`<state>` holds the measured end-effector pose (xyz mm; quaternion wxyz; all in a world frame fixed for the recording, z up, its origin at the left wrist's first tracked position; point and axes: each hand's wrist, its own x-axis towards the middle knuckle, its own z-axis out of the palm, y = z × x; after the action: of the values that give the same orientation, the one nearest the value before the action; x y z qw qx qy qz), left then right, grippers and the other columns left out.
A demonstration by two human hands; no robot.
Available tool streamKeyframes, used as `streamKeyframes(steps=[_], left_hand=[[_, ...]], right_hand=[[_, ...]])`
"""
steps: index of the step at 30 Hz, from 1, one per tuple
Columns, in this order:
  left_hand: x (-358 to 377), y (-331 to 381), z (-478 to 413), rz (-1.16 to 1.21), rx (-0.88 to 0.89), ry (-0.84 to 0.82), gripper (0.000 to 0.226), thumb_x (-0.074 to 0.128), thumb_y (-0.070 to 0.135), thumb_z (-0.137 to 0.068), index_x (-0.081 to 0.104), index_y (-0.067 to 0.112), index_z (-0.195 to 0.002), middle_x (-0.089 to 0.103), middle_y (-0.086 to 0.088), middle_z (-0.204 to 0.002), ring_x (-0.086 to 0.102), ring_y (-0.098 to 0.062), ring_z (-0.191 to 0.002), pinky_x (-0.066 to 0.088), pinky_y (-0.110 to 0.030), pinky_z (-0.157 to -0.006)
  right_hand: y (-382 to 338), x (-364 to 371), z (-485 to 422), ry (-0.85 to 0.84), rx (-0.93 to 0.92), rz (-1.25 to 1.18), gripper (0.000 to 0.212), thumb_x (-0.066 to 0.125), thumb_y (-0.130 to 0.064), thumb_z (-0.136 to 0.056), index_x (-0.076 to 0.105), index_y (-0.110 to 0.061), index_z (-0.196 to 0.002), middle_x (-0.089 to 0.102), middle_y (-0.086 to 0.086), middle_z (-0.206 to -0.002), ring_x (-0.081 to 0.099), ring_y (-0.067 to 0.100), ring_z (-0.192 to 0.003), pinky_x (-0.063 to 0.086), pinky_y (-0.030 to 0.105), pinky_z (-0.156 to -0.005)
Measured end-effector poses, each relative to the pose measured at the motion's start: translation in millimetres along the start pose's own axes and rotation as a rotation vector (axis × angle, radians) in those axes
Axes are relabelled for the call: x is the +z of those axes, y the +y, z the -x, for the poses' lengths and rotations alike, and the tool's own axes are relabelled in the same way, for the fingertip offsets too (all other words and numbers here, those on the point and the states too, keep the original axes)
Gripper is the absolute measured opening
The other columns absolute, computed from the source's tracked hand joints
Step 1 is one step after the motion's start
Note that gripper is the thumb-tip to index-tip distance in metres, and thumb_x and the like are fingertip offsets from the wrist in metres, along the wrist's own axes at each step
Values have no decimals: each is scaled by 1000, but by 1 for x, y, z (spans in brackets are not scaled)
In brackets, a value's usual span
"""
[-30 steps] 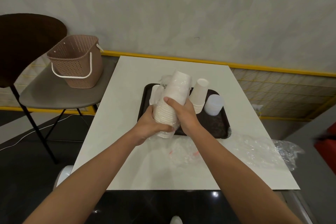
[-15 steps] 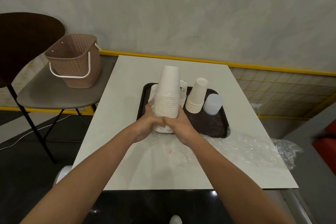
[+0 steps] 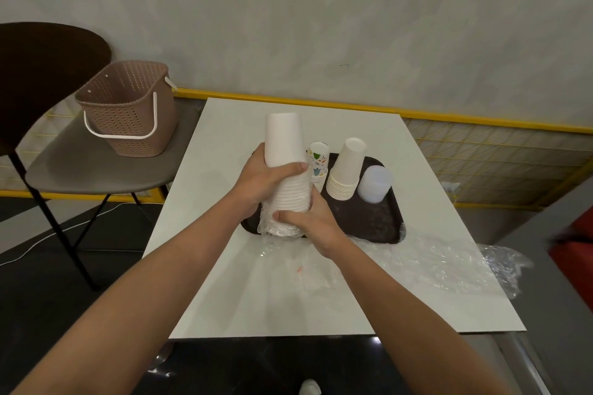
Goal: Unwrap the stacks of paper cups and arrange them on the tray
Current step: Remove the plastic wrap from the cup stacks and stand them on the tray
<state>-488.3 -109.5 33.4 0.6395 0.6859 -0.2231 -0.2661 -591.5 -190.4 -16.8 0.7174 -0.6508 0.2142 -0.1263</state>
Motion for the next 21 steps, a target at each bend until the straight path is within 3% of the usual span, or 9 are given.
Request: streamKeyframes(steps=[4,8,12,16,21], left_hand=[[-2,-13,0,52,-48,-71,97,85,39,-41,49,18,-128,66,-2,-117,64,-19,-107,54,-40,-92],[-3,-19,3,155,-81,-112,90,86,30,-42,55,13,-125,70,-6,-112,68,-20,-102,56,-36,-85],[-6,-22,2,303,-161,-90,80,86,21,-51,58,6,-124,71,-10,-111,70,-24,-98,58,-36,-75],[-6,-28,3,576,-260,83,48,72,15,-79,58,7,-124,69,-10,-107,68,-22,-91,57,-31,-62],[-14,-39,-2,791,-323,242,56,74,33,-78,55,14,-127,65,-9,-122,65,-24,-108,57,-42,-83]], right_hand=[[-3,-4,-4,29,0,27,81,83,-17,-53,45,-20,-124,64,6,-117,64,19,-107,55,36,-88],[-7,-6,-3,76,-12,-4,82,85,-12,-56,42,-19,-126,62,8,-118,64,19,-105,54,39,-91],[-8,-6,-3,162,3,-236,76,81,-5,-67,42,-16,-131,60,13,-122,65,22,-105,52,42,-93],[-11,-10,-5,221,-18,-557,53,66,-12,-85,41,-11,-132,60,12,-123,61,21,-109,46,43,-101],[-10,-11,-1,159,-51,-183,55,78,-24,-71,48,-18,-116,52,1,-133,55,17,-119,49,43,-98]])
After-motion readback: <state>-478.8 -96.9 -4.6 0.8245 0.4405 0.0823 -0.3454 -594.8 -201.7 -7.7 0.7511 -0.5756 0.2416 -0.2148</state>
